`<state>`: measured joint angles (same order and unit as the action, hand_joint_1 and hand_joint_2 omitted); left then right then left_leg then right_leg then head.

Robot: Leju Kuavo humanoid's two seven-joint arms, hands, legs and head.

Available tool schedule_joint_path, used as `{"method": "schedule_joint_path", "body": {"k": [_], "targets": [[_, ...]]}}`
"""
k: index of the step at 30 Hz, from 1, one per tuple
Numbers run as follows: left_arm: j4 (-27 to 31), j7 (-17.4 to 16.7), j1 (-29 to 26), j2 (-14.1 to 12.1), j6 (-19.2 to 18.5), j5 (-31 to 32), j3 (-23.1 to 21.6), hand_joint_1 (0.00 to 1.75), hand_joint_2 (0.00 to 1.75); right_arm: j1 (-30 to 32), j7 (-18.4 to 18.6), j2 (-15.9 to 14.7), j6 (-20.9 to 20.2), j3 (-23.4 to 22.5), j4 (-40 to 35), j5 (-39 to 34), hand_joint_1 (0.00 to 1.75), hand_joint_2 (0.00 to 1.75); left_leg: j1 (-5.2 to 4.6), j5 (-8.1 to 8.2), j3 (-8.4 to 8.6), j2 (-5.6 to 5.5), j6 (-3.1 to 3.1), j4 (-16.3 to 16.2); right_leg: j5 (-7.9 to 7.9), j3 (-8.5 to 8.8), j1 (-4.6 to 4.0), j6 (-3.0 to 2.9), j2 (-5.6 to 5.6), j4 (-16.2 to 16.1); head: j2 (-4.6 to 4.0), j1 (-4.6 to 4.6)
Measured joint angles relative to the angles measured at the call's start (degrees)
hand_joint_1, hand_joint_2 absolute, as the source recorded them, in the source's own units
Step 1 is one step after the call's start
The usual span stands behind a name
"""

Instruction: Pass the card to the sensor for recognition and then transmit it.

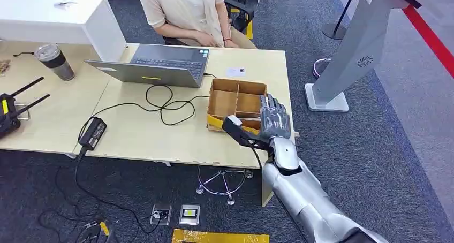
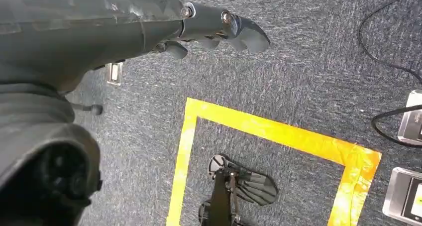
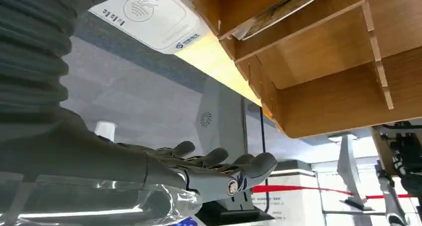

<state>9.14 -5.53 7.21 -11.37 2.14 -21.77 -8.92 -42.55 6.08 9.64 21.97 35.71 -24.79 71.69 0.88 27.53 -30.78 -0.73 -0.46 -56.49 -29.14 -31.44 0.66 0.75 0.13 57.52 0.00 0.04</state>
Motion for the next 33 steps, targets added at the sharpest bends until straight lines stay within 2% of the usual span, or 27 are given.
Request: {"method": "schedule_joint_path", "body": {"k": [11,33], "targets": [[0.0,0.0,0.2,0.0,-0.1,0.5,-1.1,0.0,0.0,-1.5,0.1,0.7,-2.1,0.3,0.5,1.1,0.0,1.75,0.0,0.0,0.0,0.0,0.0,0.0,0.0,0.0,0.0,0.0,0.0,0.0,0.0,0.0],[0.0,-0.4,0.5,0.0,-0.1,-1.4,-1.4,0.0,0.0,-3.2,0.6,0.9,-3.1,1.8,3.6,1.4,0.0,1.75,0.0,0.0,-0.01,0.0,0.0,0.0,0.0,0.0,0.0,0.0,0.0,0.0,0.0,0.0]]}}
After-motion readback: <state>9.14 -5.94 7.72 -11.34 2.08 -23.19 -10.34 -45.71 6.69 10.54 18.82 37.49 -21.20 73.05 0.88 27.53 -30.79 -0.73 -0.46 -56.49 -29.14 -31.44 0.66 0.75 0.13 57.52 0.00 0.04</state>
